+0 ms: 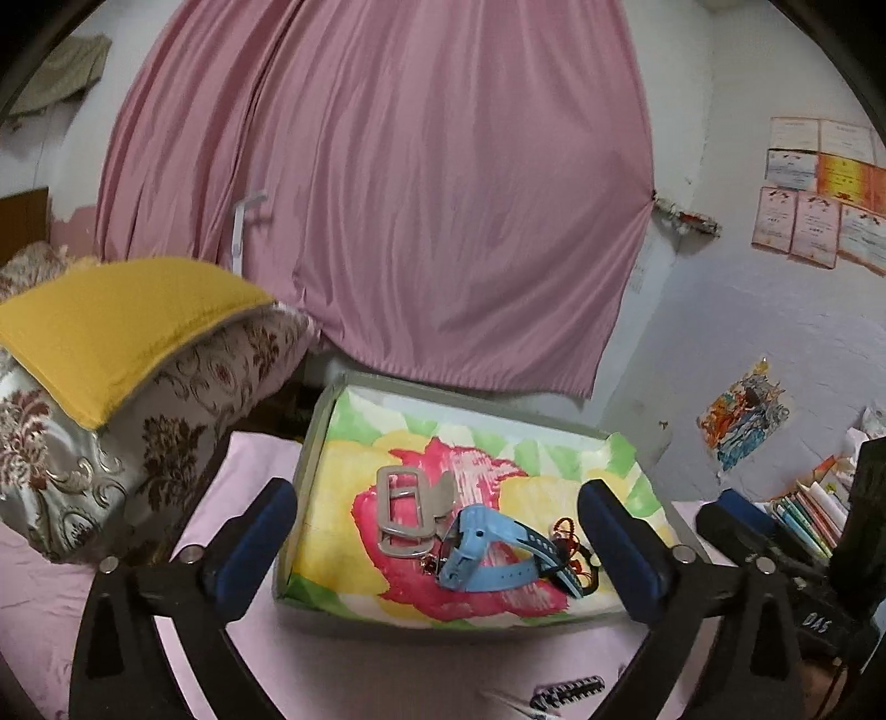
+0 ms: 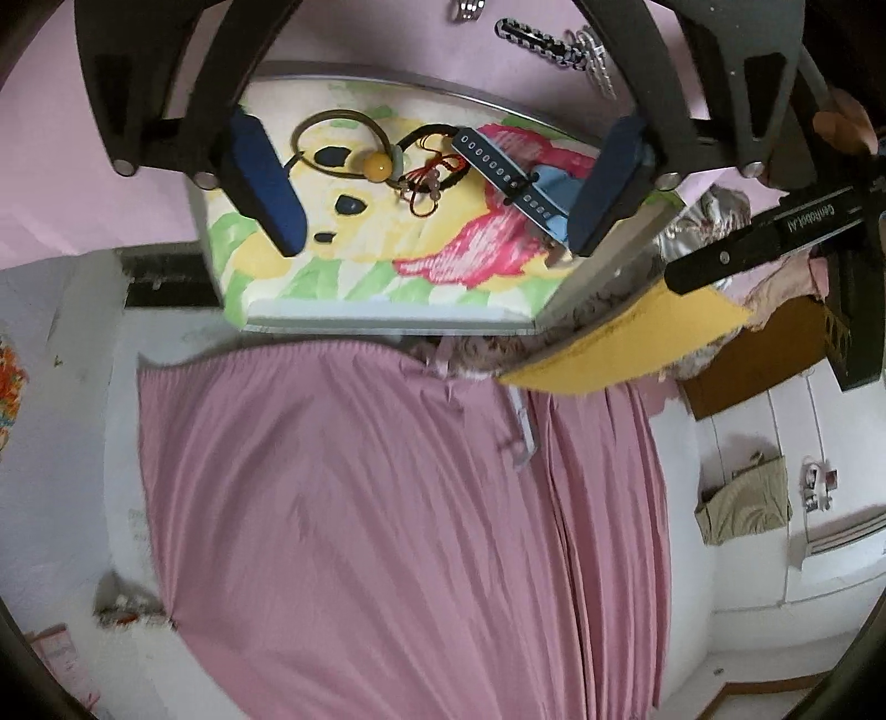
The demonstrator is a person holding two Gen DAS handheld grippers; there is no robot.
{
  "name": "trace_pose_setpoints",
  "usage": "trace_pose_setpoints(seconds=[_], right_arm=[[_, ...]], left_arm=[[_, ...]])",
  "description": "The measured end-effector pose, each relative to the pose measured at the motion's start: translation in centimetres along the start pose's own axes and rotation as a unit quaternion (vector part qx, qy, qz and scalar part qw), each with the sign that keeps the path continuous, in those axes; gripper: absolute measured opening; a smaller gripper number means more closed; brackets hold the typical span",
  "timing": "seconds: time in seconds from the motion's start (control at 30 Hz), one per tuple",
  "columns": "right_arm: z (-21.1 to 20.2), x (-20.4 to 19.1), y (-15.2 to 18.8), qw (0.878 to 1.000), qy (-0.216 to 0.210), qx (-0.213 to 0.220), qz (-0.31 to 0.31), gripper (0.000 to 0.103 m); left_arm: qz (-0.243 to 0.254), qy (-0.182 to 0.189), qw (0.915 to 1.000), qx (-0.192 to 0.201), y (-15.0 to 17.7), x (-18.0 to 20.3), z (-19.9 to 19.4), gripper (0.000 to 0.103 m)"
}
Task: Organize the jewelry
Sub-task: 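Open both tools to drop the clip and beads into the tray, then move both tools back toward the remaining items on the bedsheet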
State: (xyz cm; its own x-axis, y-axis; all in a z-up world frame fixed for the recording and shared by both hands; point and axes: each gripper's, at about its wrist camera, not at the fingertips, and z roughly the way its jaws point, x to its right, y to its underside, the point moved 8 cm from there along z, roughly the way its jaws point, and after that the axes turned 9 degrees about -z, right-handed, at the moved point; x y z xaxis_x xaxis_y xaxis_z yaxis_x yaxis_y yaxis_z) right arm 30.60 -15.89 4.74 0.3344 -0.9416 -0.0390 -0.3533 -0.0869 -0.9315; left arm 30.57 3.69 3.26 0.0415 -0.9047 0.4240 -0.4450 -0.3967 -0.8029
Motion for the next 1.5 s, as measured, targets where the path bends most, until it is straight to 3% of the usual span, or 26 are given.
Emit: trace_pose_setpoints(seconds=[0.3, 0.73, 1.23, 1.43, 1.5], right_arm=[[-4.5, -0.8, 0.0, 0.998, 0.029, 0.035, -0.044, 0.096], [-7.2, -0.1, 2.8, 0.997, 0.038, -0.002, -0.066, 0.096], [-3.9, -0.6, 7.3, 0.988, -0.005, -0.137, -0.073, 0.096], [-2.3, -1.5, 8.9, 0.980, -0.028, -0.184, -0.074, 0.094], [-1.9, -1.8, 9.2, 0.977, -0.036, -0.195, -0.075, 0.078]], left_arm=[[0.061, -0.007, 0.9978, 0.025, 1.8, 1.3, -3.7, 0.102], [0.075, -0.008, 0.9970, 0.016, 4.5, 1.3, -6.0, 0.102], [0.058, 0.001, 0.9909, -0.121, 9.0, 0.2, -3.2, 0.102], [0.070, 0.003, 0.9843, -0.162, 10.5, 0.4, -2.4, 0.086], [0.072, 0.007, 0.9819, -0.175, 10.9, 0.5, -2.3, 0.077]])
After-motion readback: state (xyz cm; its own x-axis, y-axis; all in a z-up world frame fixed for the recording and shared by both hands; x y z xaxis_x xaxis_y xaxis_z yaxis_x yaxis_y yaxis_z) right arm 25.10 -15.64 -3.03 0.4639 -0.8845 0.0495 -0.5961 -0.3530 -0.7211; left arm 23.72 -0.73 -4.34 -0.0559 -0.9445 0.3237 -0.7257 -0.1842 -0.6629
